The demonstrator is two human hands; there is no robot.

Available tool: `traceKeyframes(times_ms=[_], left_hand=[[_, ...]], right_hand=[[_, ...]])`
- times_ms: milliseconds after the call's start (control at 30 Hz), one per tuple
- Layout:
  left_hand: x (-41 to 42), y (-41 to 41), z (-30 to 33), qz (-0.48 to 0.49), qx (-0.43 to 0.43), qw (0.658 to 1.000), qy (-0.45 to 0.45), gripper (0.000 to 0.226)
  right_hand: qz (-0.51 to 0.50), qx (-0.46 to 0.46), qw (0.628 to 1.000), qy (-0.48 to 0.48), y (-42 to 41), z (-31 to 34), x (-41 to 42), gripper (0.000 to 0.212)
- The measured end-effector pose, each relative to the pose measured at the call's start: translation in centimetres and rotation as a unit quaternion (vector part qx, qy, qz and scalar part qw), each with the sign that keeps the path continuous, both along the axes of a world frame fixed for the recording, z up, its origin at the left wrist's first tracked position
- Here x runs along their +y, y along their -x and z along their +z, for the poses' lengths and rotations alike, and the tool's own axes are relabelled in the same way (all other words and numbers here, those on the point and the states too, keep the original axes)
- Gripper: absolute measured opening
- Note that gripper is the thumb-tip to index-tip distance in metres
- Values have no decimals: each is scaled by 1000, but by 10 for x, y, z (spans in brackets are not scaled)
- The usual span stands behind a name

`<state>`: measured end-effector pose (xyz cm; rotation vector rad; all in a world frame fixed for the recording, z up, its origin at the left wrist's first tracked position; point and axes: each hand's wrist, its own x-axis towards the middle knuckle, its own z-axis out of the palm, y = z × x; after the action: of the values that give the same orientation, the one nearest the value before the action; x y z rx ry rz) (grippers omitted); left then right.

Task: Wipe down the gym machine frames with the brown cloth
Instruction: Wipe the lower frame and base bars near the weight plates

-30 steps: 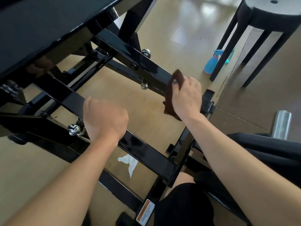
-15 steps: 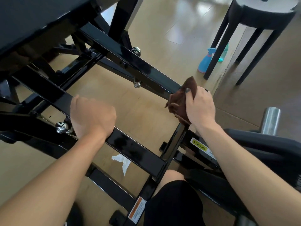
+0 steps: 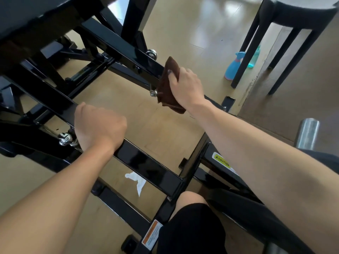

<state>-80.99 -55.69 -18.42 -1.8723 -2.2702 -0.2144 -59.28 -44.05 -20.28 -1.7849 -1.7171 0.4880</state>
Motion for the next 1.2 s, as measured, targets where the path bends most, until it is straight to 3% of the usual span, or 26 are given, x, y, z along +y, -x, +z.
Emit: traceKeyframes(times_ms=[300,500,567,700,800,1000,1133,1200], left_hand=[[1,1,-3,-2,-9,1000,1,42],[3,5,-2,-28,6,999,20,48],[2,6,-3,-43,12,999,20,47],[0,8,-6,-79,-3,997,4,45],[0,11,-9,-102,-14,995,-10,46],[-2,11,-9,-118,-22,993,-12,49],[-2,8,-9,-129,-25,991,-21,54],[-2,10,-9,-135,-28,990,-22,55]], right_hand=[[-152,47,987,1,-63,-25,-83,41],[-210,79,974,25,-63,3,-105,38],[-218,63,973,43,-72,17,-117,35],[-180,-65,978,77,-91,33,-171,30],[-144,-80,979,117,-91,29,-212,36],[-212,49,967,131,-37,-7,-222,33],[-224,-97,968,64,-24,-19,-222,42],[-211,-158,961,88,-31,-16,-224,47]])
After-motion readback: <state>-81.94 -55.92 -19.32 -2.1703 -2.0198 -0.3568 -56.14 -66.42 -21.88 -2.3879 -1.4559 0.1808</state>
